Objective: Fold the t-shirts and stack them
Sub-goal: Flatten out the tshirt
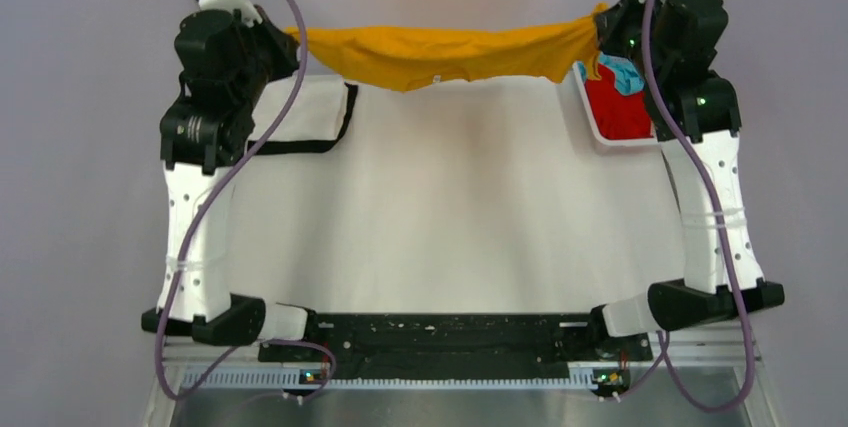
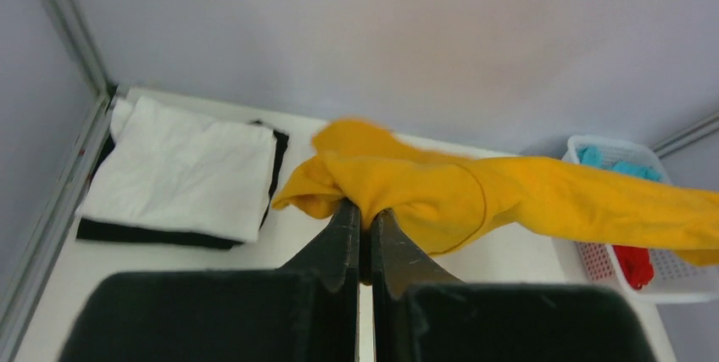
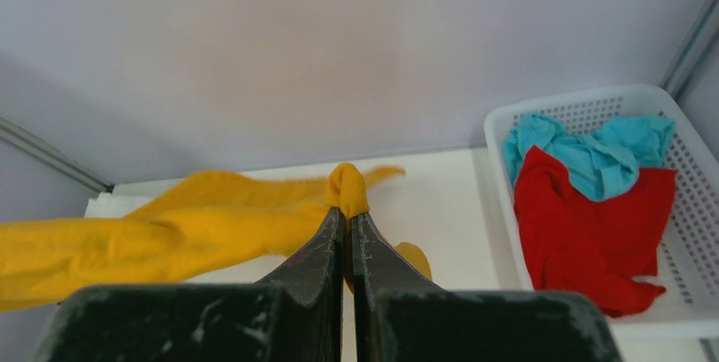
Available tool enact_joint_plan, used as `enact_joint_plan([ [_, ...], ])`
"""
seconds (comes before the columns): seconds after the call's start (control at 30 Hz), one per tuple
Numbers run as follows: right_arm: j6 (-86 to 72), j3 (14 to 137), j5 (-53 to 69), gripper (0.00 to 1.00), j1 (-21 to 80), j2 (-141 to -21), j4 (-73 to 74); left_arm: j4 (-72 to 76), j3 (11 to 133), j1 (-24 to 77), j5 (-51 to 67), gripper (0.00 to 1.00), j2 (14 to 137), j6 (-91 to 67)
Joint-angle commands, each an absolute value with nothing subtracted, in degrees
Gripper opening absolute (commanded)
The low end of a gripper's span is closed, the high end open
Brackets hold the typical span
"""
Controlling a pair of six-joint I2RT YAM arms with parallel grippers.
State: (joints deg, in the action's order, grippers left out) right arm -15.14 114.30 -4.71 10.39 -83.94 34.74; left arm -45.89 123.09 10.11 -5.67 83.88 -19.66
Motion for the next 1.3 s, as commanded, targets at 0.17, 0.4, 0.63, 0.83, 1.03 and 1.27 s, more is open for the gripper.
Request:
enact_joint_plan([
  [0.17,-10.78,92.04,-9.26,0.0,9.06,-72.98,45.85,-45.73,80.14,9.49,-13.4,0.0,60.86,-26.29],
  [0.4,-9.62,79.69,-17.05,0.0,9.07,-78.55,49.91,-40.2,56.84,9.49,-7.79,0.05,59.23,-32.19],
  [0.63,-17.03,83.69,-30.97,0.56,9.01,-99.23,52.14,-47.7,62.15,9.56,-10.44,0.86,78.02,-33.85],
  [0.83,-20.94,82.2,-34.33,0.99,9.15,-96.24,50.29,-45.57,66.49,9.68,-5.83,0.99,77.29,-32.24],
  [1.03,-23.28,62.08,-14.8,0.99,14.29,-77.58,33.76,-28.75,66.68,12.27,15.38,0.99,82.77,-29.5],
  [1.27,-35.36,39.52,-3.47,0.99,20.4,-63.42,22.07,-30.56,87.65,16.87,16.58,0.99,107.87,-28.26],
])
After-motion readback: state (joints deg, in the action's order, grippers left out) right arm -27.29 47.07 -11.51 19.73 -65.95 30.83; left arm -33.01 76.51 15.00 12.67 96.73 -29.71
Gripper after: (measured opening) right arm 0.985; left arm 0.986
